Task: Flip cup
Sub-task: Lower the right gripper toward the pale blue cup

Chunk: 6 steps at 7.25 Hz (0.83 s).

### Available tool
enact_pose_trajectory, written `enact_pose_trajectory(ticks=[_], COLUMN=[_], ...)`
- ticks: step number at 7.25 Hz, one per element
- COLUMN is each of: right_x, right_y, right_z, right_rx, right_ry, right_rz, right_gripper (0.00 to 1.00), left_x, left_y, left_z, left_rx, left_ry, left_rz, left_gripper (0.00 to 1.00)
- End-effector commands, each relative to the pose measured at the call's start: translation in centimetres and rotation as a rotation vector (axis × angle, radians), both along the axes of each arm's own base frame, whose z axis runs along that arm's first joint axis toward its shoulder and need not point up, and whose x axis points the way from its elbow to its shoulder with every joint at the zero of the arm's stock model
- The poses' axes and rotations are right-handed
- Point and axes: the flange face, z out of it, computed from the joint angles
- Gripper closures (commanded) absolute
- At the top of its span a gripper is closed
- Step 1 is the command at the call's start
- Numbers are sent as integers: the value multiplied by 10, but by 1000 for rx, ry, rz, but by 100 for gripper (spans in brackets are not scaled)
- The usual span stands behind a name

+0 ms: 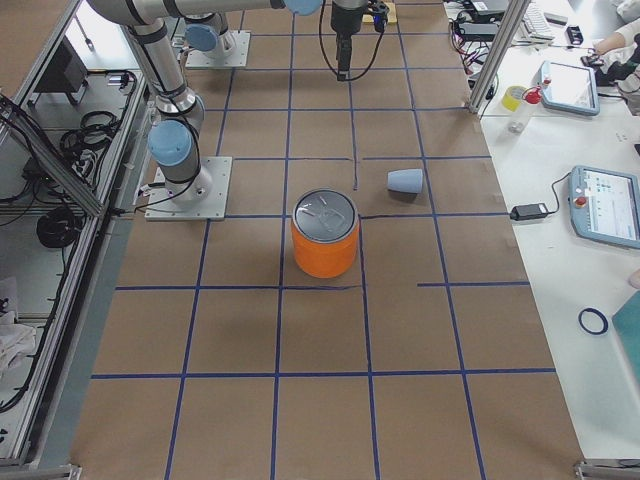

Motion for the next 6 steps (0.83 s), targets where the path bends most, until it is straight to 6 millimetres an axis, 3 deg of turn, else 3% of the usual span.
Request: enact_pose_trajectory(ticks=[1, 2, 3, 4, 5, 6], right_x=[-5, -6, -15, -19, -36, -71], right_y=[-56, -75, -114, -130, -143, -150], right_z=[-58, -73, -107, -121, -135, -141], right_rx=[12, 11, -85, -116, -140, -140], right_ry=[-7, 5, 25, 17, 24, 34], right_rz=[-10, -7, -18, -23, -51, -94], right_gripper=[0, 0, 0, 0, 0, 0], left_x=[0, 0, 0, 0, 1, 1], left_y=[0, 2, 2, 2, 3, 3], left_z=[-4, -4, -4, -4, -3, -2], left_rx=[6, 6, 6, 6, 5, 3], left_ry=[0, 0, 0, 0, 0, 0], left_rz=[-2, -2, -2, -3, -3, -3], left_gripper=[0, 0, 0, 0, 0, 0])
